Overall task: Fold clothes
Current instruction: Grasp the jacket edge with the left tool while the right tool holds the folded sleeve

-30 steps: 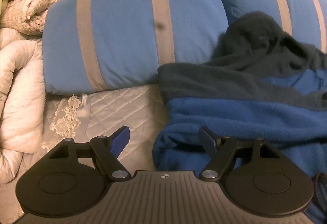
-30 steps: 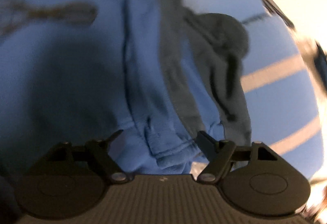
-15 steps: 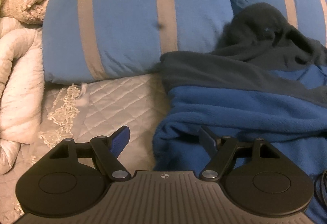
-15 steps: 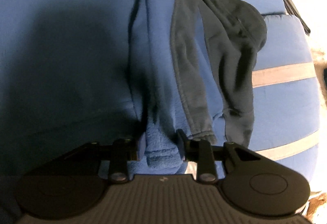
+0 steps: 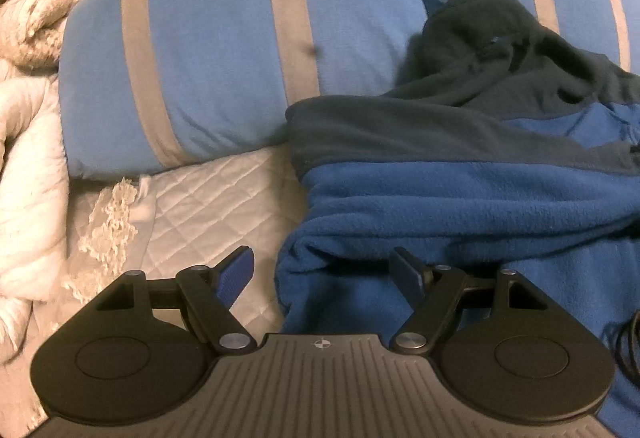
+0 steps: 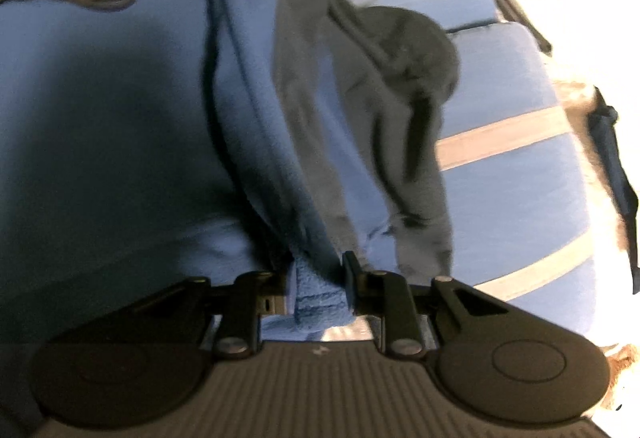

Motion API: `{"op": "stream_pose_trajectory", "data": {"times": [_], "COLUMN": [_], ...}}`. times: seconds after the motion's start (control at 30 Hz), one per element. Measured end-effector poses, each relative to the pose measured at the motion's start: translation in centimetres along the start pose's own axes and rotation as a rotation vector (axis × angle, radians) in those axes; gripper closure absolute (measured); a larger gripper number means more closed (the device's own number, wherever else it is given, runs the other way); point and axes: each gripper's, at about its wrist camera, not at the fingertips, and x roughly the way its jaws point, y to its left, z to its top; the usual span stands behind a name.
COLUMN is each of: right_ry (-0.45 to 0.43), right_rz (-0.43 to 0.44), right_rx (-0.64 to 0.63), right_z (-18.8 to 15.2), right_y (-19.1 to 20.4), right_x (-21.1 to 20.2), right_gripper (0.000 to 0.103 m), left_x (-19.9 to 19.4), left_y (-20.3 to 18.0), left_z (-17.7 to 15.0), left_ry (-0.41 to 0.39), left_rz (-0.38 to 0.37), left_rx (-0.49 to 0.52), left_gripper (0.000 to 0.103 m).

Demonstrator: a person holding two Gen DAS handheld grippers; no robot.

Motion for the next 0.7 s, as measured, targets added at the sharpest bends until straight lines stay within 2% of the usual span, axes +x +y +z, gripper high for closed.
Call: {"op": "stream_pose_trajectory", "data": {"times": [0.07,0.17,0.3,0.47,0.7], "right_ry": [-0.005,-0.007,-0.006,0.009,0.003], "right_rz": [-0.011,-0.025,-0.051,-0.060,-0.113], "right_rx": [0.017,0.028,0.036,0.095,0.087], "right_z": [0.1,0.2,0.4,0.8,1.3], "right_y": [-0.4,-1.0,-2.0,-4.1,-5.7], "right_x": [-0.2,-0.5,-0.5,-0.5,-0.6], "right_gripper": [0.079,0.079,0.079,0.079,0.078], "left_x": [-0.2,-0.8,-0.9,0.3,2.4], "left_y": [-0.3,-1.7,-3.3,-4.2,-4.8], "left_z": [0.0,-0.5,-1.4,-2.2,-3.4], "left_ry": [-0.017,-0.064,-0.060,-0.057,-0.081], "left_rz": [-0.004,-0.014,-0.045,0.035,0.157], "left_rx": [0.064,0.230,0.377,0.473,0.630], "left_gripper": [0.028,0.028,0.028,0.028,0.029]}}
